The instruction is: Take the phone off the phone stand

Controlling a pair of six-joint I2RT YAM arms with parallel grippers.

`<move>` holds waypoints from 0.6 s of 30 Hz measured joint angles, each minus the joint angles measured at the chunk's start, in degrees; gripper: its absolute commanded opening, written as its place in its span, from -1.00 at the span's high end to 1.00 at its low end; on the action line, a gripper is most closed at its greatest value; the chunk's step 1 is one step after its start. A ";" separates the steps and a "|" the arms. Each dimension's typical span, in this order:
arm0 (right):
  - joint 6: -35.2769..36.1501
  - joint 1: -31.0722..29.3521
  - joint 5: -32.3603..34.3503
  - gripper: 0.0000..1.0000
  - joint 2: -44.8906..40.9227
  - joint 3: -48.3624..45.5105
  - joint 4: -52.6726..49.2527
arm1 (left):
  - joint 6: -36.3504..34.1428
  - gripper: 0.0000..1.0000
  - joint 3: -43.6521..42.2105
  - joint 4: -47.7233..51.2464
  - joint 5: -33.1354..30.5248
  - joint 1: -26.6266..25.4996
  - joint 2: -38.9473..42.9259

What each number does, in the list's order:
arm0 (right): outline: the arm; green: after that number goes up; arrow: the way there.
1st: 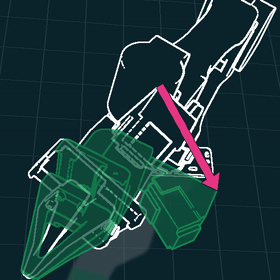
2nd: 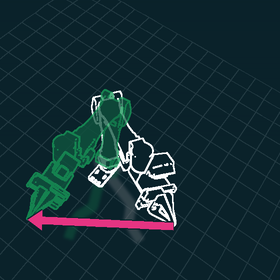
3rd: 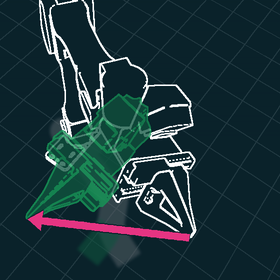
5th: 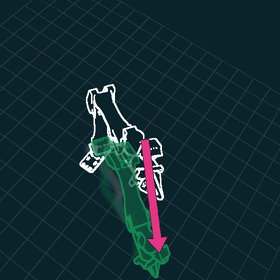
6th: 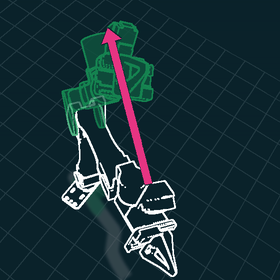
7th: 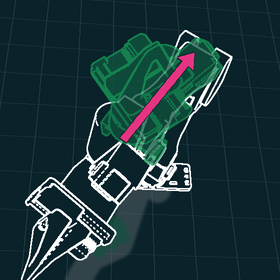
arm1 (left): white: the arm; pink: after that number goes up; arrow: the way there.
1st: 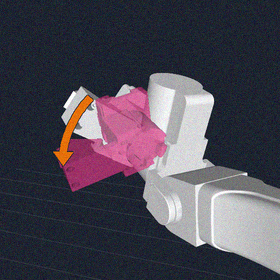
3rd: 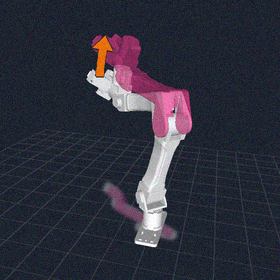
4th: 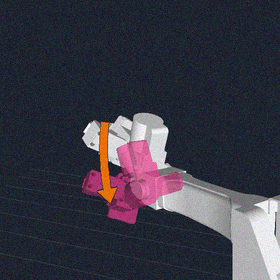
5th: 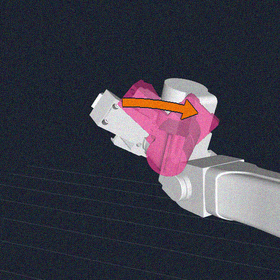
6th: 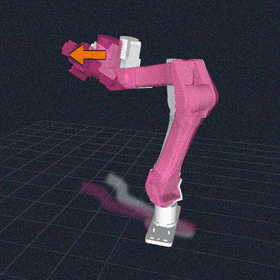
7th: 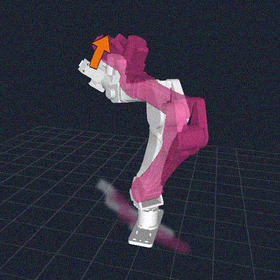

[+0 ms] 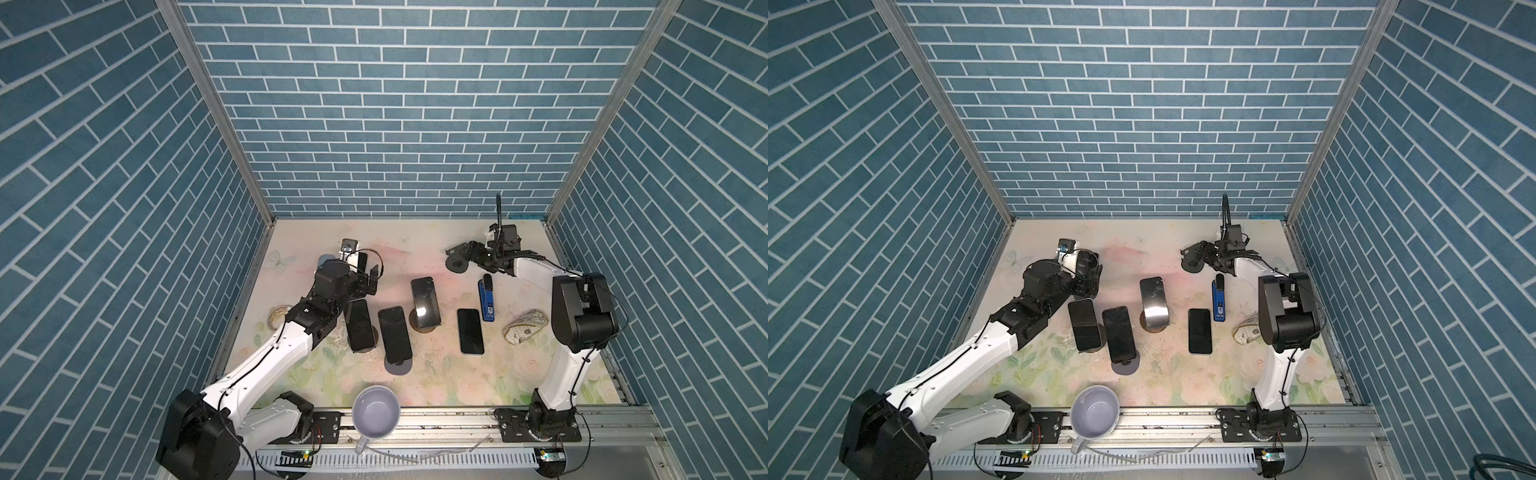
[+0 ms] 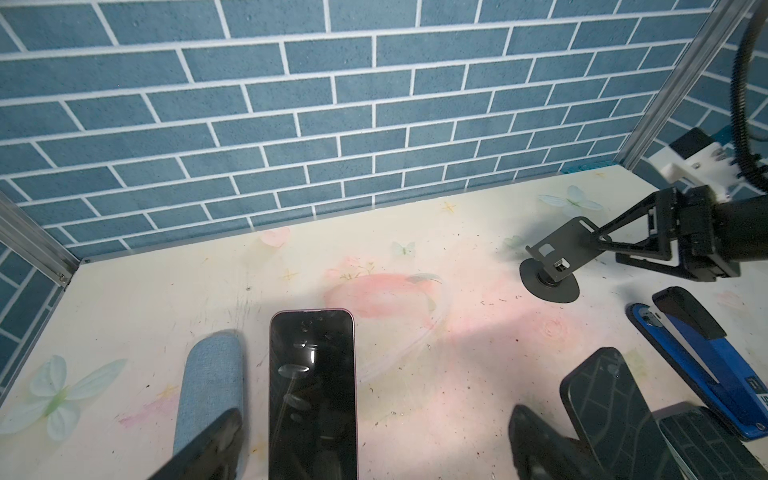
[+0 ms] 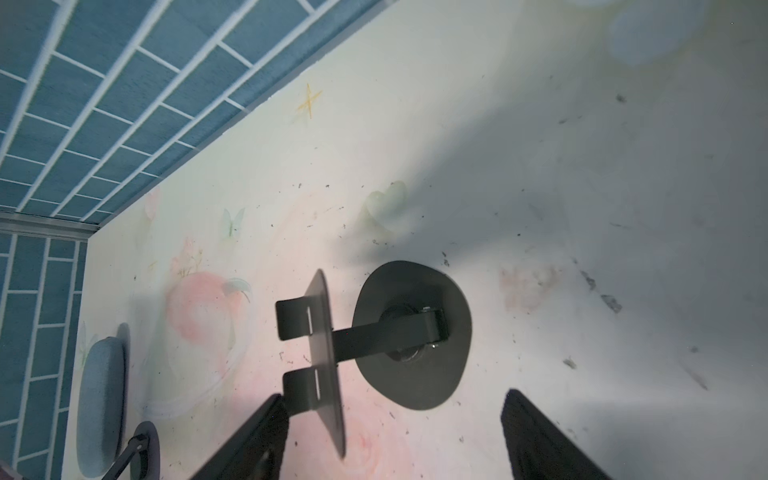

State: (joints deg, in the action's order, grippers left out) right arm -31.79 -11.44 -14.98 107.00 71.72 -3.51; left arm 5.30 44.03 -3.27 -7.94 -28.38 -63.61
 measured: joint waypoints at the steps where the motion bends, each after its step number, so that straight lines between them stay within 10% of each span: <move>1: 0.39 0.00 0.59 -0.65 -1.31 -0.39 -0.37 | -0.02 -0.99 0.00 0.00 0.00 -0.04 0.00; 18: 5.73 -11.91 11.82 -0.65 -13.16 -3.48 -10.34 | 0.00 -0.99 0.00 -0.02 0.04 -0.15 0.00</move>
State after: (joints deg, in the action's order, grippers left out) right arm -26.06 -23.35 -3.16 93.84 68.25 -13.85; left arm 5.30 44.03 -3.29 -7.90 -28.53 -63.61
